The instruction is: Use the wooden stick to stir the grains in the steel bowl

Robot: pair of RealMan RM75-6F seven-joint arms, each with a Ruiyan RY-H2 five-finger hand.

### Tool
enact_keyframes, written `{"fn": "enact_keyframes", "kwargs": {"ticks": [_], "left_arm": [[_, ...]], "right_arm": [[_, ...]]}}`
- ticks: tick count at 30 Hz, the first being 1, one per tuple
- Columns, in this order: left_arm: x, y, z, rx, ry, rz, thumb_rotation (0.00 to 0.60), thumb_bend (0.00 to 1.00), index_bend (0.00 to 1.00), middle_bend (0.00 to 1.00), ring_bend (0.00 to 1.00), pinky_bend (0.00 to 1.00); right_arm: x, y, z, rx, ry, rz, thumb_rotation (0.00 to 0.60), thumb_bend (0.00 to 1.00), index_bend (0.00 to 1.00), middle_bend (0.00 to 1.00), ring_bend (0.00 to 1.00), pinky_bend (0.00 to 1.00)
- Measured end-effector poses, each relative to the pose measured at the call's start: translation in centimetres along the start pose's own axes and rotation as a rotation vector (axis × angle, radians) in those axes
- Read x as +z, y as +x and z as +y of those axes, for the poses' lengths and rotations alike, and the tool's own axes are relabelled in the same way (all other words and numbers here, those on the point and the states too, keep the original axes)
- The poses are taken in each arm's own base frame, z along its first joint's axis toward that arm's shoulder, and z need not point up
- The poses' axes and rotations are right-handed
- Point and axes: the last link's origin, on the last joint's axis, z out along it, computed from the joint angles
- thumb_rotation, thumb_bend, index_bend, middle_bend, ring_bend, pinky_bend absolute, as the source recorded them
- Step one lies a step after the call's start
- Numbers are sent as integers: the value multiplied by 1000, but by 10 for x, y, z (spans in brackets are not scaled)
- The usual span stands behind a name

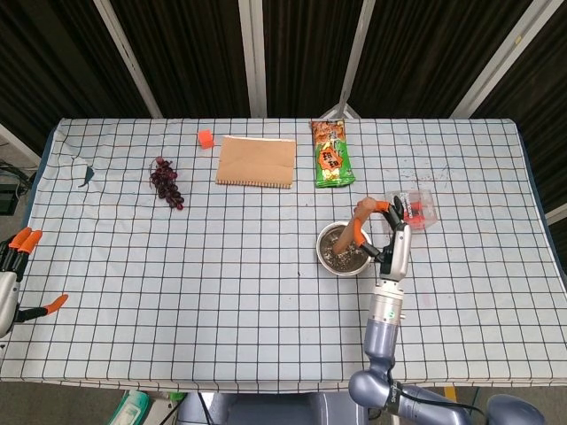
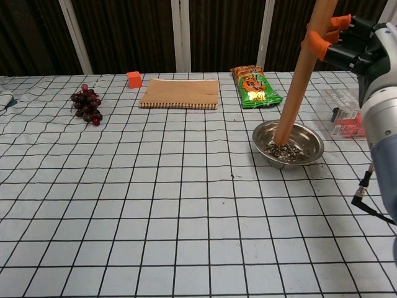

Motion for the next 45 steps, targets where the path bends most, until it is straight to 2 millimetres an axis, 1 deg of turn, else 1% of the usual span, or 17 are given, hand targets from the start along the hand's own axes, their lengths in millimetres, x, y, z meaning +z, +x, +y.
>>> {"fn": "enact_keyframes", "kwargs": {"ticks": [8, 15, 19, 26, 33, 36, 40, 45], "left_arm": [[0, 0, 0, -4, -1, -5, 600, 64, 0, 0, 0, 0], [1, 0, 0, -5, -2, -8, 600, 64, 0, 0, 0, 0], [1, -1, 1, -5, -4, -9, 600, 64, 0, 0, 0, 0], [0, 0, 1, -5, -5, -7, 600, 65, 0, 0, 0, 0], [0, 0, 1, -9, -6, -9, 600, 64, 0, 0, 0, 0], [0, 0, 1, -9, -6, -9, 600, 64, 0, 0, 0, 0], [0, 0, 1, -9, -7, -8, 600, 64, 0, 0, 0, 0], [0, 0, 1, -9, -7, -8, 600, 65, 0, 0, 0, 0]], "right_arm": [[1, -4, 12, -8, -2, 28, 600, 683, 865, 723, 399, 0], [-6, -4, 35, -39, -40, 33, 600, 683, 865, 723, 399, 0], [-11, -7, 42, -35, -49, 27, 600, 684, 865, 723, 400, 0], [-9, -8, 37, -25, -28, 30, 600, 683, 865, 723, 400, 0], [2, -8, 16, -1, 25, 38, 600, 684, 865, 723, 399, 0], [5, -7, 11, -4, 35, 38, 600, 684, 865, 723, 400, 0], [3, -6, 13, -13, 23, 33, 600, 683, 865, 723, 399, 0], [-1, -6, 22, -29, -3, 28, 600, 683, 865, 723, 399, 0]]}}
